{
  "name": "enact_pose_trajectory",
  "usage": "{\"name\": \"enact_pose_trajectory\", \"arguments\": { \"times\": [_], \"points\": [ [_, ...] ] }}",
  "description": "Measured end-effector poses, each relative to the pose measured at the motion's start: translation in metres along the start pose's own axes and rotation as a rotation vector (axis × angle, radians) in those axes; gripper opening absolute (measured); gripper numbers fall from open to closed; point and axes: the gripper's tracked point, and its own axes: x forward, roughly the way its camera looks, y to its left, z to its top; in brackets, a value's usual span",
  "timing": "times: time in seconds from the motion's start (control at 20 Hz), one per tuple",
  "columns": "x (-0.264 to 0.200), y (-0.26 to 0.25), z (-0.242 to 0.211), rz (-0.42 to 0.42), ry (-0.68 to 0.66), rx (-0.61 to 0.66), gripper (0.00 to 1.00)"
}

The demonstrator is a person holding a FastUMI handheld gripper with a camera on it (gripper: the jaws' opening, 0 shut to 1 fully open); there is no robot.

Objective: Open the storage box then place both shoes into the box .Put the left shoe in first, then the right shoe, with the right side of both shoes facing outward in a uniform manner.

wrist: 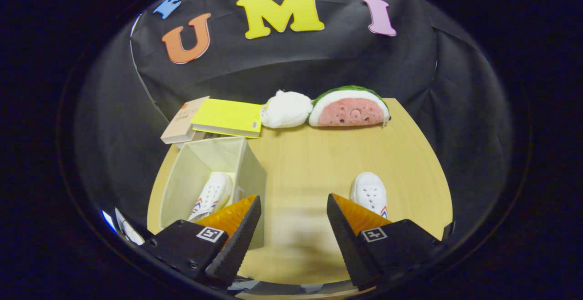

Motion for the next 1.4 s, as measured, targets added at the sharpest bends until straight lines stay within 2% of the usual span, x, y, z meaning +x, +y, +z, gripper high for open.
{"name": "enact_pose_trajectory", "arguments": {
  "times": [0.4, 0.65, 0.85, 1.1, 1.4],
  "points": [
    [0.024, -0.099, -0.023, -0.101, 0.161, -0.004, 0.93],
    [0.041, -0.146, -0.051, -0.127, 0.292, 0.023, 0.94],
    [0.054, -0.17, -0.072, -0.132, 0.385, 0.035, 0.94],
    [0.065, -0.195, -0.073, -0.179, 0.448, -0.015, 0.93],
    [0.077, -0.192, -0.085, -0.159, 0.532, -0.019, 0.94]
  ]
}}
